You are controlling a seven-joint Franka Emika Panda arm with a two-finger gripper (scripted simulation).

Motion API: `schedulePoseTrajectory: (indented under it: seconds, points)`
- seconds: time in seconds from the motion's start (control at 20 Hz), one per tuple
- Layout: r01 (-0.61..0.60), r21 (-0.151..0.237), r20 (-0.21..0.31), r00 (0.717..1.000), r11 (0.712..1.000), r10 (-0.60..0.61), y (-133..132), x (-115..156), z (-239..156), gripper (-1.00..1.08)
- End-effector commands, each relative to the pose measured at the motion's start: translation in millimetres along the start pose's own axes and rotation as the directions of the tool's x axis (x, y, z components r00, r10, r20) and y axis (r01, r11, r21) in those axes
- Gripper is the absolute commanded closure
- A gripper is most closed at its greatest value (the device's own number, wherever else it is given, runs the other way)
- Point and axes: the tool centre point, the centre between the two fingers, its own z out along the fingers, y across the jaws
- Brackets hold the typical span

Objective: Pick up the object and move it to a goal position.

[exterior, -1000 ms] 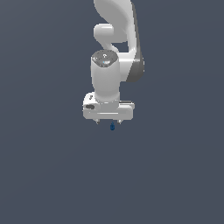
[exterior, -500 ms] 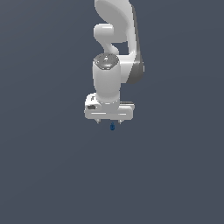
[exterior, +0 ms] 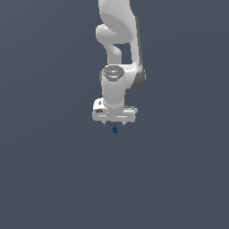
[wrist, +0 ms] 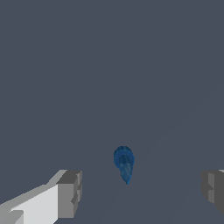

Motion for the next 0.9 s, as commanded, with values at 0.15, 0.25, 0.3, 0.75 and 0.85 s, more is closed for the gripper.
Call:
schedulePoseTrajectory:
  seconds: [0.15,0.25,0.3,0.75,0.85]
  points:
    - [-0.005,-0.004,0.013,1.000,1.000,0.005,-2,-18,17,-0.92]
    - [-0.005,-0.005,0.015,1.000,1.000,0.006,-2,-21,20,-0.92]
    - [-0.006,-0.005,0.015,1.000,1.000,0.006,-2,-21,20,-0.92]
    - [-0.005,-0.005,0.016,1.000,1.000,0.005,-2,-22,36,-0.92]
    - [-0.005,-0.005,0.016,1.000,1.000,0.005,-2,-23,47,-0.92]
